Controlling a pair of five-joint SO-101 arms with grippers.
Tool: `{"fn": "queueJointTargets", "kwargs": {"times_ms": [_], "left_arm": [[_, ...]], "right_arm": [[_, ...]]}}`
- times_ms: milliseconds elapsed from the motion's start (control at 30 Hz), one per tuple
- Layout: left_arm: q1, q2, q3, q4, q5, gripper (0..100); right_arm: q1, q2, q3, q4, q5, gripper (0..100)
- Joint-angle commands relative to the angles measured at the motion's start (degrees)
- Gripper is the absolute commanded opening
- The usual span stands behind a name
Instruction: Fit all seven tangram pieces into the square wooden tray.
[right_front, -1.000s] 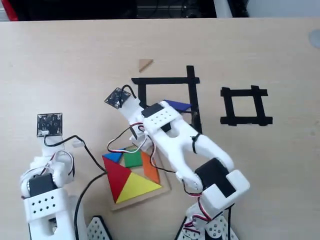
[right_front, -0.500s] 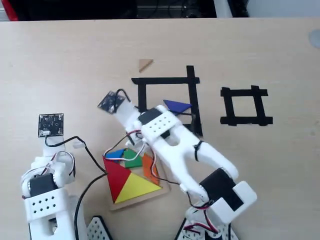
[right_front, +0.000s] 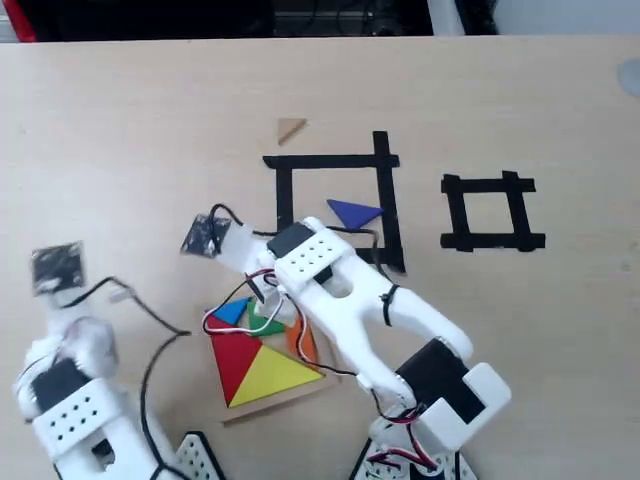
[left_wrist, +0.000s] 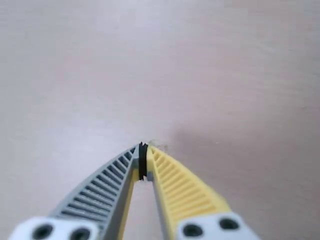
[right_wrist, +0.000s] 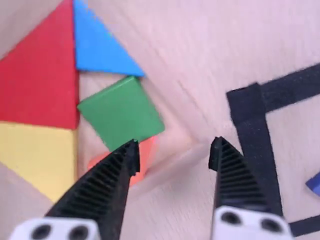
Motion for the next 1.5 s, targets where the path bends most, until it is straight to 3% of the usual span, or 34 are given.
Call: {"fn": "queueJointTargets", "kwargs": {"times_ms": [0,167,400,800,1467], "left_arm": [[-16.0,-0.3,1.7,-0.8,-8.3,3],[-18.2,-0.4,2.4,-1.1,-9.6,3],[-15.8,-0.4,2.6,-1.1,-7.6,3],[-15.8,-0.4,2.7,-1.1,-7.6,3],[-15.8,-0.4,2.8,-1.1,-7.6,3]], "right_arm": [[-2.5,-3.1,-0.7,2.4,5.8,18.1],[-2.4,-2.6,-3.5,1.1,5.8,16.1],[1.0,-2.5,-3.6,-4.9,4.4,27.6],[1.0,11.9,-8.8,-6.9,7.7,26.9],[2.8,8.8,-11.8,-4.6,10.2,27.1]]}}
